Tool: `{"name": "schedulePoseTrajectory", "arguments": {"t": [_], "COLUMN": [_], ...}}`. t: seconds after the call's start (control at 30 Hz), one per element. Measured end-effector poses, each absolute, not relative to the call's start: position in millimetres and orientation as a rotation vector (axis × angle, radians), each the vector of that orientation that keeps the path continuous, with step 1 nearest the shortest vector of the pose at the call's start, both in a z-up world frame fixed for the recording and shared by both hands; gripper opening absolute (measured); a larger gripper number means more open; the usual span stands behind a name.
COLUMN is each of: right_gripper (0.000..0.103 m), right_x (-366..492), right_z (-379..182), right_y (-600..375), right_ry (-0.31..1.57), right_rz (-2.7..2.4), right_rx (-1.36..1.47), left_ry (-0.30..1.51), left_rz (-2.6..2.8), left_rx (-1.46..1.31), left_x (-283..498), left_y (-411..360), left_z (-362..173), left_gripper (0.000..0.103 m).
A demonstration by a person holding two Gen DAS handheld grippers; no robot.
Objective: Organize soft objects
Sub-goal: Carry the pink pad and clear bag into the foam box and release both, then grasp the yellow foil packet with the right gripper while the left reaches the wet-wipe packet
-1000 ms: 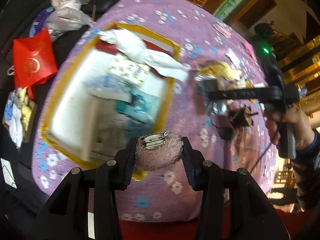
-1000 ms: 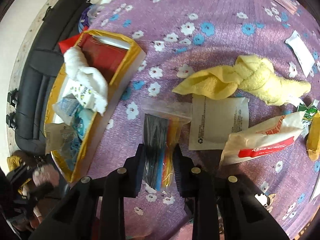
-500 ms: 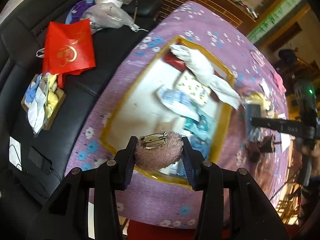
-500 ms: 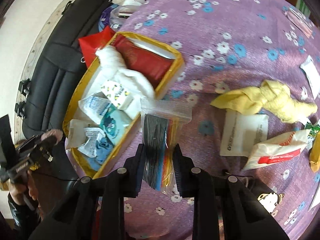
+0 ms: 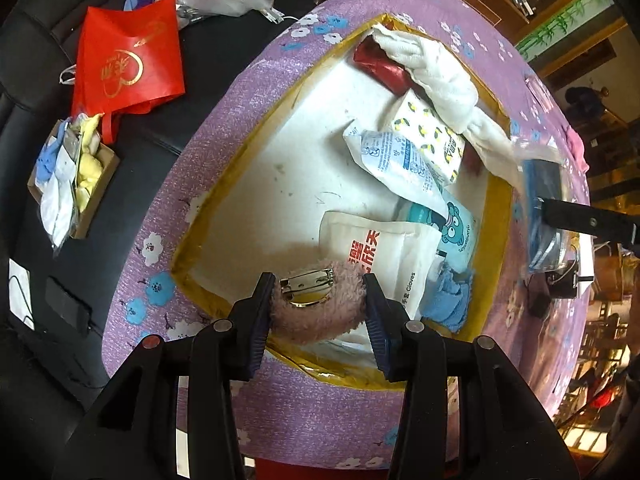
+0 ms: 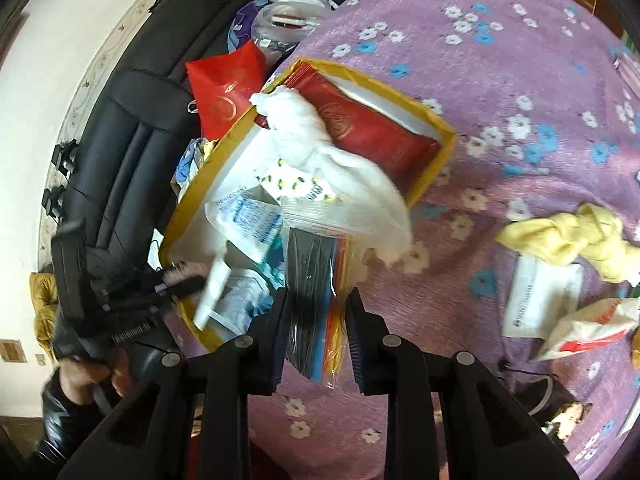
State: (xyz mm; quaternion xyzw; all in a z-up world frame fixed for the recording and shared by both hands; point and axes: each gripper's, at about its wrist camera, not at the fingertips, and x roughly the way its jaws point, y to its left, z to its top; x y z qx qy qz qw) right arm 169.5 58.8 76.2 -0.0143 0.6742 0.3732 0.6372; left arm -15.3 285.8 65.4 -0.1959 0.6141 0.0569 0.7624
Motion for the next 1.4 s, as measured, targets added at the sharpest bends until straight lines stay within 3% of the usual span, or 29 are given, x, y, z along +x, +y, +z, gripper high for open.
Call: {"name": "schedulePoseTrajectory", "arguments": {"t": [0.23, 1.0, 1.13, 1.23, 1.4], "right_gripper": [0.025, 0.029, 0.034, 0.05, 0.055], "right_x": [181, 196, 193, 192, 185], "right_z": [53, 37, 41, 46, 58], "right_y": [87, 86, 87, 83, 77], "right_ry": [1.608, 1.563, 1.556, 1.544, 1.533], "right_rz": [0.865, 0.733, 0.733, 0.74, 0.775], "right_rx": [0.087, 0.003, -0.006, 0.001, 0.025], "left_ry": [1.331, 1.345, 1.345, 1.354, 1.372], "left_rz": [0.127, 0.16, 0.17, 0.178, 0.185], "left_rx": [-0.409, -0.3, -0.287, -0.281, -0.281], "left_x": [-16, -17, -17, -18, -20], "left_y": [290, 277, 274, 273, 270], "left_z": [64, 65, 67, 68, 79], "left_gripper": [0.043, 0.043, 0.046, 0.046, 0.049]}}
